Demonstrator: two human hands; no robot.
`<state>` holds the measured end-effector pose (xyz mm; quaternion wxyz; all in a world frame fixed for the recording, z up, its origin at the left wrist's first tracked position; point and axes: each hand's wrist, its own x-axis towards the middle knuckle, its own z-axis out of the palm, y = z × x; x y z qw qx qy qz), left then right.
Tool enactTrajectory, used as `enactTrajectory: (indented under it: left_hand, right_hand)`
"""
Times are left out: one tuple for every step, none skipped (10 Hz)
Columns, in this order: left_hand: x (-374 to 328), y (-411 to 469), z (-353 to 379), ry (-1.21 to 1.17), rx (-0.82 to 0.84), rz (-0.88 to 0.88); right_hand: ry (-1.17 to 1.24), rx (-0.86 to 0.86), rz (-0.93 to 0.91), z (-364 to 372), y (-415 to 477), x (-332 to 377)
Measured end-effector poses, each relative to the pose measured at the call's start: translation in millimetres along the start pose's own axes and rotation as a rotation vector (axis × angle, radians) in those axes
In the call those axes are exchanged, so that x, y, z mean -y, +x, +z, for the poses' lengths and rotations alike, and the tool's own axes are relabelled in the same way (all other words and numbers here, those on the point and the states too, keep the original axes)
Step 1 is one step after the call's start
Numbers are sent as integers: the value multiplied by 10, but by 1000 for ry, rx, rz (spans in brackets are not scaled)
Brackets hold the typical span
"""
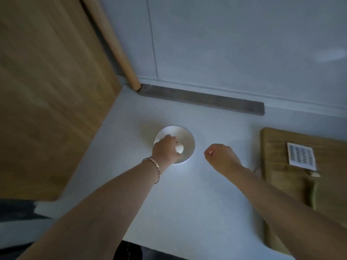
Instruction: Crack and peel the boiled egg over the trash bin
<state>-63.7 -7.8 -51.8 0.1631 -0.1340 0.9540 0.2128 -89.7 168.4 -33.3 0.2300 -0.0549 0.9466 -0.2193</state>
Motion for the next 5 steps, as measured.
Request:
enactTrajectory:
  left_hand:
    - [33, 196, 89, 122, 89, 34]
    - [106, 286, 167, 161, 130, 49]
    - [153, 292, 164, 154, 145, 76]
    - [201, 251, 53, 160, 55, 150]
    - [306, 229, -158, 12, -16, 87]
  right_hand:
    - [12, -5, 42, 21, 48, -85]
    - [32, -17, 72, 66, 67, -99]
    - [28, -11, 94, 131, 91, -76]
    - [16, -18, 97, 191, 81, -6]
    - [25, -41, 137, 203, 58, 101]
